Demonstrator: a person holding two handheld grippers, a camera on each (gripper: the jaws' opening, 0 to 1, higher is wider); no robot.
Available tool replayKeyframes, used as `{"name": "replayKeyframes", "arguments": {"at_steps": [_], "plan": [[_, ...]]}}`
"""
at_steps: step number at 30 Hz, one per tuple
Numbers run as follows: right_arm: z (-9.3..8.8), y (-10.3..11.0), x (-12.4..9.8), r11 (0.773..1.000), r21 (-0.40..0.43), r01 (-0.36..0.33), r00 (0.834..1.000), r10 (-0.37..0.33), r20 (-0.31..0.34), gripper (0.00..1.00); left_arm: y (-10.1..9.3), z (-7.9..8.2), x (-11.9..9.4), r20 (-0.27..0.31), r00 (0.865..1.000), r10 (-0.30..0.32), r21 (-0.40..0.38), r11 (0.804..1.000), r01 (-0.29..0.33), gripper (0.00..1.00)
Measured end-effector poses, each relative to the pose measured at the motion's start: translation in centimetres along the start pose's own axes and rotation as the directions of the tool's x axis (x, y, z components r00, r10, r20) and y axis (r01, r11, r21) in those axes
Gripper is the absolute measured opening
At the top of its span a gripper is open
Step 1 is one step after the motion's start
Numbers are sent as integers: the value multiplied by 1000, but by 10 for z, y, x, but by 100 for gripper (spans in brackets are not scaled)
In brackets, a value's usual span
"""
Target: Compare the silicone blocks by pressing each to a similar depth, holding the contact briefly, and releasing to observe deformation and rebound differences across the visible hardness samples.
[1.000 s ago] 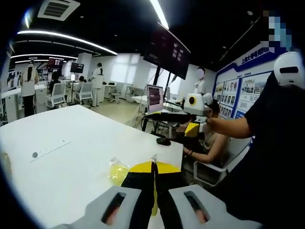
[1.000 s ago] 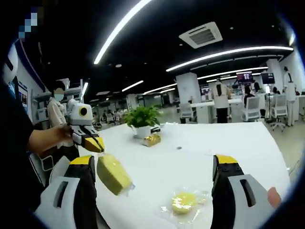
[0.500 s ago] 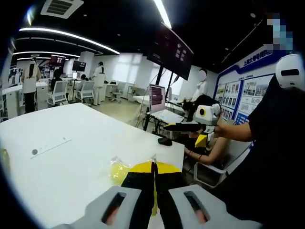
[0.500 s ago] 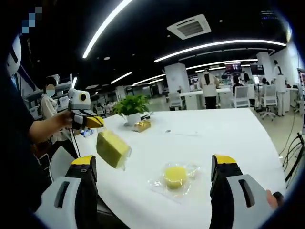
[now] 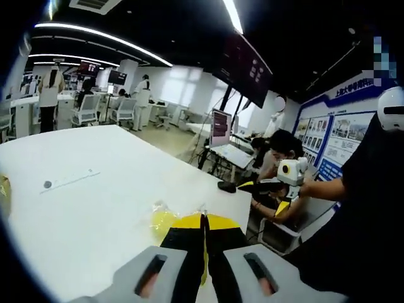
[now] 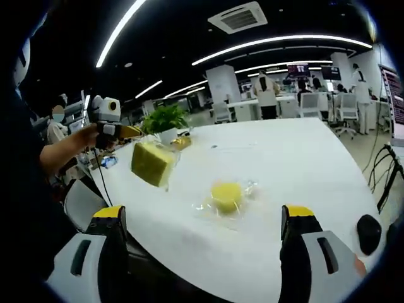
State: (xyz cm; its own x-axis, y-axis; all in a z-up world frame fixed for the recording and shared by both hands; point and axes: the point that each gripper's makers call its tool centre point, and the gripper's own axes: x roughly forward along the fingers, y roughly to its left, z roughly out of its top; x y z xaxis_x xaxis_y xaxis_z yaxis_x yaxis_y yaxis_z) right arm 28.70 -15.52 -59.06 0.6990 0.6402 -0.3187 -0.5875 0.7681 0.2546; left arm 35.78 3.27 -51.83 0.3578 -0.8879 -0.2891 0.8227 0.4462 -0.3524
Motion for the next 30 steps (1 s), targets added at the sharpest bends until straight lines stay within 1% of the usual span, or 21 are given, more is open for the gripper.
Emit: {"name": "replayKeyframes", "arguments": {"at_steps": [2,6,11,13,14,16,17,19,21,24,26,27,28,30], "plan": [[-3,-4,-2,1000,10,7,1000,-7,2,94,3,-2,2,-1,1000,6,-14,1000,-6,0],[-7,-7,-3,1000,15,13,1000,-13,-18,94,8,-8,6,-6,1000,11,-38,999,-11,0],[-4,-9,-6,1000,17,18,1000,-18,-2,93,14,-24,13,-24,1000,18,-73,997,-19,0],[-5,-10,-6,1000,19,21,1000,-21,-8,93,18,-33,16,-37,999,16,-92,996,-19,0],[-7,-10,-6,1000,20,19,1000,-18,-14,93,20,-35,17,-37,999,17,-85,996,-20,0],[-8,-11,-7,1000,22,20,1000,-19,-19,93,26,-45,19,-56,998,15,-132,991,-22,0],[-8,-12,-8,1000,22,21,1000,-20,-18,93,32,-47,20,-49,998,29,-129,991,-35,0],[-8,-13,-9,999,22,30,999,-29,-20,93,41,-54,19,-62,997,48,-161,985,-58,0],[-8,-14,-10,999,23,31,999,-31,-16,92,43,-57,19,-60,997,52,-175,983,-62,0],[-9,-13,-11,999,24,36,999,-36,-19,92,39,-62,19,-67,997,48,-177,982,-59,0],[-9,-12,-10,999,29,34,999,-34,-17,92,36,-62,20,-62,997,40,-179,983,-50,0],[-10,-12,-10,999,28,34,999,-34,-22,91,36,-62,20,-60,997,40,-181,982,-50,0],[-14,-12,-9,999,25,32,999,-31,-42,91,36,-62,20,-58,998,40,-185,981,-50,0],[-14,-10,-9,999,21,27,999,-26,-43,91,35,-63,20,-59,998,37,-185,982,-47,0]]}}
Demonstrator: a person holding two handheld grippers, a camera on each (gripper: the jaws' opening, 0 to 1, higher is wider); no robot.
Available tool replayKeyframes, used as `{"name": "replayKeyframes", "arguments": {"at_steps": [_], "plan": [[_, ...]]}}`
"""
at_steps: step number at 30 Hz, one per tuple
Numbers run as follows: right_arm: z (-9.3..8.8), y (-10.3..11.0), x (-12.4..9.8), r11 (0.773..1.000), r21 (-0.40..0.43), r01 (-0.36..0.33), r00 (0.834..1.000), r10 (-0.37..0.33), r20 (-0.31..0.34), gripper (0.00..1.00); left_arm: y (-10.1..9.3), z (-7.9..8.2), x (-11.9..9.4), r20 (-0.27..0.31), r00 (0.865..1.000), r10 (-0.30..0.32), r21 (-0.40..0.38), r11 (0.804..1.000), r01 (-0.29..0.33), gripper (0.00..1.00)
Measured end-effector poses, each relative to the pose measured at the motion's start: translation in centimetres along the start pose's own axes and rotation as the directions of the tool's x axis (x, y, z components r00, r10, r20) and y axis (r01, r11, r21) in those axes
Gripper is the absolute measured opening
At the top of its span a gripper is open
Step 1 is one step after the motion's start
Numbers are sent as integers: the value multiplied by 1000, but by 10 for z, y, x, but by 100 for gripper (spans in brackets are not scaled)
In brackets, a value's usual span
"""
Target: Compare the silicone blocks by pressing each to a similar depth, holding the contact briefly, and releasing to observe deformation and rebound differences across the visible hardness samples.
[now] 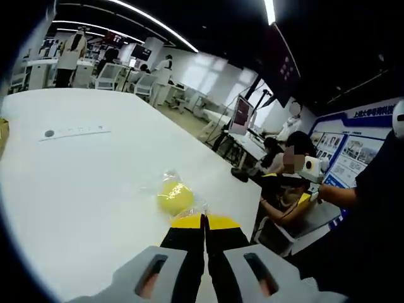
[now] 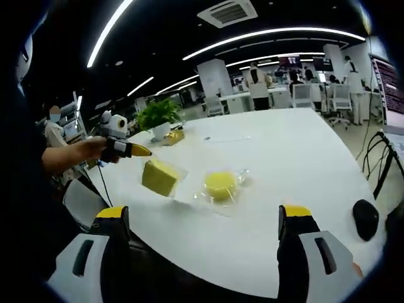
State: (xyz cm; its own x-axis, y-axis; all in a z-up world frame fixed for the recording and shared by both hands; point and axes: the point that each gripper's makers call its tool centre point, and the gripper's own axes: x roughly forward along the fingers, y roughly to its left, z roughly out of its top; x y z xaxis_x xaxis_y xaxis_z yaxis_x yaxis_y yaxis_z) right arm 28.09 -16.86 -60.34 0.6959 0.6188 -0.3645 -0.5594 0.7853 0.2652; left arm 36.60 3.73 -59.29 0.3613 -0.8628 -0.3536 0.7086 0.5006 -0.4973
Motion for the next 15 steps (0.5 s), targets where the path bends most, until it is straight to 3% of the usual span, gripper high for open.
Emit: {"name": "replayKeyframes", "arguments": {"at_steps": [4,5,12,15], "plan": [[2,3,0,1000,4,-10,1000,10,5,90,7,-5,2,-4,1000,9,-10,1000,-9,0],[3,4,0,1000,1,-8,1000,8,6,90,8,-2,2,18,1000,1,-36,999,-1,0],[5,0,-6,1000,6,8,1000,-9,20,89,47,8,1,18,995,99,7,995,-99,0],[6,-1,-9,1000,11,16,1000,-16,26,89,60,14,2,22,993,113,-9,994,-113,0]]}}
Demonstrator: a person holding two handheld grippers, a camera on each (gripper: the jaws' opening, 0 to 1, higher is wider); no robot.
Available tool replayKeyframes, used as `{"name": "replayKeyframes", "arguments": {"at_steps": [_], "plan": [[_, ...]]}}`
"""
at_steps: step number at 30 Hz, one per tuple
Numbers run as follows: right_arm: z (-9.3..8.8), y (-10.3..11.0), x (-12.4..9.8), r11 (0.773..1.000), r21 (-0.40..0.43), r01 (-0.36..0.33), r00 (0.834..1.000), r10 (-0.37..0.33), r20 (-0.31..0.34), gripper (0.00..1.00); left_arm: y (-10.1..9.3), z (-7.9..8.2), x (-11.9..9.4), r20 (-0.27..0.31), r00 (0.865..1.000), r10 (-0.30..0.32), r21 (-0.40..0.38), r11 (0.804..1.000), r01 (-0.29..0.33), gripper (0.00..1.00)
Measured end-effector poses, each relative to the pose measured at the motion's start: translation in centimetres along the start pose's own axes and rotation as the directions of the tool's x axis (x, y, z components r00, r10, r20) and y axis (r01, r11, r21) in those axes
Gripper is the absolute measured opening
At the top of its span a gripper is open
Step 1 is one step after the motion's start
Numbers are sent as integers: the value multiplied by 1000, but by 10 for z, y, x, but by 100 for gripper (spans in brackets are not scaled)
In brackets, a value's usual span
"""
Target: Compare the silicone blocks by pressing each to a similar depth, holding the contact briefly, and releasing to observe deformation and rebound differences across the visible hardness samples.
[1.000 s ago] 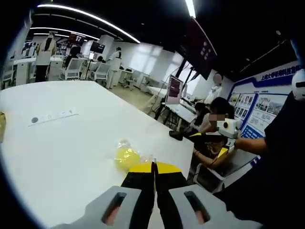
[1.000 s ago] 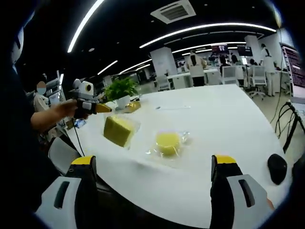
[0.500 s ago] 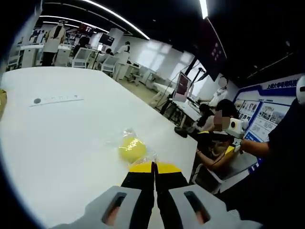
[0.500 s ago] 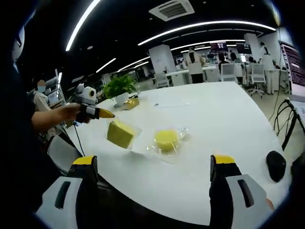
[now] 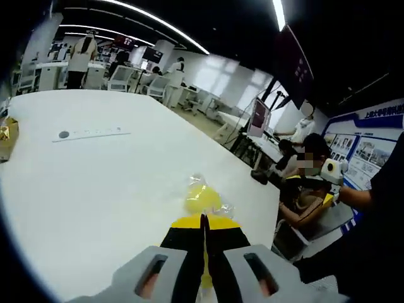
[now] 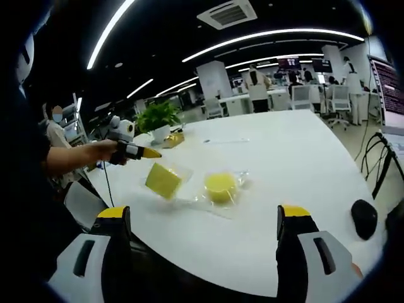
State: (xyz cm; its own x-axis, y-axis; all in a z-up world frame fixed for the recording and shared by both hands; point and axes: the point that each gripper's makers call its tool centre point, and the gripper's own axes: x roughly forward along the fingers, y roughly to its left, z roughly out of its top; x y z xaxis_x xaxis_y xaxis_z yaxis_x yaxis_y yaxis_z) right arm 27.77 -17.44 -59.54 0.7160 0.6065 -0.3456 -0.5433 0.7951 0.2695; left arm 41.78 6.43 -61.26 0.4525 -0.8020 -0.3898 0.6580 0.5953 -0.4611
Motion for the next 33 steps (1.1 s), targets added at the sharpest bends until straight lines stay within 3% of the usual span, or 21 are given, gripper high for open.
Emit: {"name": "replayKeyframes", "arguments": {"at_steps": [5,9,15,22,26,30,33], "plan": [[-3,0,-3,1000,9,9,1000,-9,-2,88,27,12,6,47,998,38,-56,998,-35,0],[-4,-1,-6,1000,10,20,1000,-20,-6,88,52,2,12,-6,996,88,-35,995,-89,0],[-10,-3,-9,999,1,33,999,-33,-38,87,82,-8,15,-30,990,139,-47,989,-140,0],[-11,-4,-2,999,11,33,998,-33,-54,86,101,-21,25,-52,981,187,-64,980,-190,0],[-8,0,3,1000,9,15,999,-14,-45,85,103,-27,33,-65,980,186,-59,980,-190,0],[-8,3,9,1000,23,-1,999,2,-38,84,113,-46,37,-120,977,177,-34,983,-182,0],[-12,4,12,1000,16,0,999,0,-45,83,114,-45,37,-95,982,163,-27,986,-167,0]]}}
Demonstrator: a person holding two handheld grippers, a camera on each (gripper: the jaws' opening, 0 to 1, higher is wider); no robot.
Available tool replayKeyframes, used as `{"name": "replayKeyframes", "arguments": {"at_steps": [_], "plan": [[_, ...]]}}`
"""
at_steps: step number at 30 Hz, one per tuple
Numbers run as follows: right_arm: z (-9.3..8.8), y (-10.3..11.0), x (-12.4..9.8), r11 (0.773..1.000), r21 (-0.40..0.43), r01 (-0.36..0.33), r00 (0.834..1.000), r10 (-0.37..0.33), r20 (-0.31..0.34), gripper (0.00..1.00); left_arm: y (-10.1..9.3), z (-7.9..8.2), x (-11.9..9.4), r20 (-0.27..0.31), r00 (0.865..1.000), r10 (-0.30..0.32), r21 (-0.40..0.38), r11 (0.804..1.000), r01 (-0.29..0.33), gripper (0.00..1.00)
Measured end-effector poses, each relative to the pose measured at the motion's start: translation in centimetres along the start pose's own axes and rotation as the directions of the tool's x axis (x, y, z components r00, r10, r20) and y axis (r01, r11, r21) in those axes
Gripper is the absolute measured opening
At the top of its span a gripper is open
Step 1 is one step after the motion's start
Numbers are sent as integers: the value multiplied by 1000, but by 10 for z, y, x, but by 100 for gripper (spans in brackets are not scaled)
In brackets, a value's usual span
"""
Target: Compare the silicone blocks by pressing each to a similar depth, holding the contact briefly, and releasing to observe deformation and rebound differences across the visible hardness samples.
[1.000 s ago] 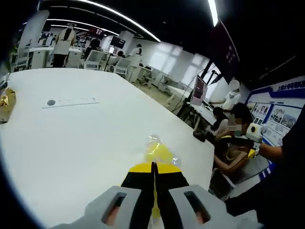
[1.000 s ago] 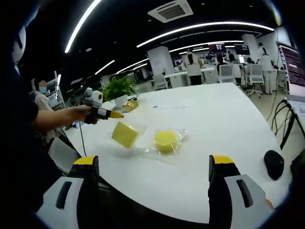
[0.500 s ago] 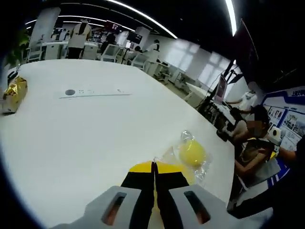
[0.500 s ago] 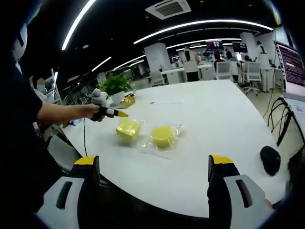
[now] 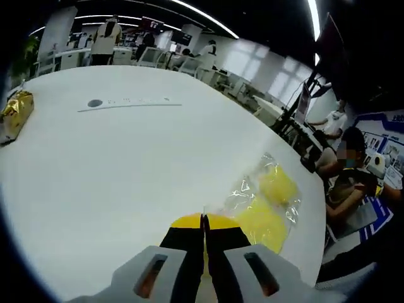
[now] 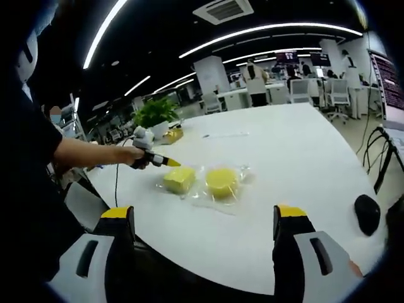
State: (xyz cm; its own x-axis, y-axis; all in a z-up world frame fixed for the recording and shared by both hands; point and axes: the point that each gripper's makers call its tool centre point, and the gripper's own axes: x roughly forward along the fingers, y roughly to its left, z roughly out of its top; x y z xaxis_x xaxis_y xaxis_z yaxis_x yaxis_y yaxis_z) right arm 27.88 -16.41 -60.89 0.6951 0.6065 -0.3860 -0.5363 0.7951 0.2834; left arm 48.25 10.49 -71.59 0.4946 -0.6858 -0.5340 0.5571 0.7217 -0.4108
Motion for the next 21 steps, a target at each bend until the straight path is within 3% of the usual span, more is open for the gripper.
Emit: {"name": "replayKeyframes", "arguments": {"at_steps": [4,10,16,19,21], "plan": [[-5,3,2,1000,13,-6,1000,6,-16,84,3,-1,0,10,1000,-11,-131,991,12,0],[-5,5,1,1000,12,-14,1000,15,-17,83,16,-10,-12,2,998,64,-199,978,-63,20],[-3,6,1,1000,-5,-21,1000,21,-14,83,11,2,-29,46,995,87,-187,979,-77,31],[-5,7,1,1000,-21,-22,1000,22,-19,83,9,13,-39,83,992,94,-152,985,-81,53],[-5,7,1,999,-22,-25,1000,24,-19,83,7,17,-46,98,990,105,-130,987,-92,62]]}}
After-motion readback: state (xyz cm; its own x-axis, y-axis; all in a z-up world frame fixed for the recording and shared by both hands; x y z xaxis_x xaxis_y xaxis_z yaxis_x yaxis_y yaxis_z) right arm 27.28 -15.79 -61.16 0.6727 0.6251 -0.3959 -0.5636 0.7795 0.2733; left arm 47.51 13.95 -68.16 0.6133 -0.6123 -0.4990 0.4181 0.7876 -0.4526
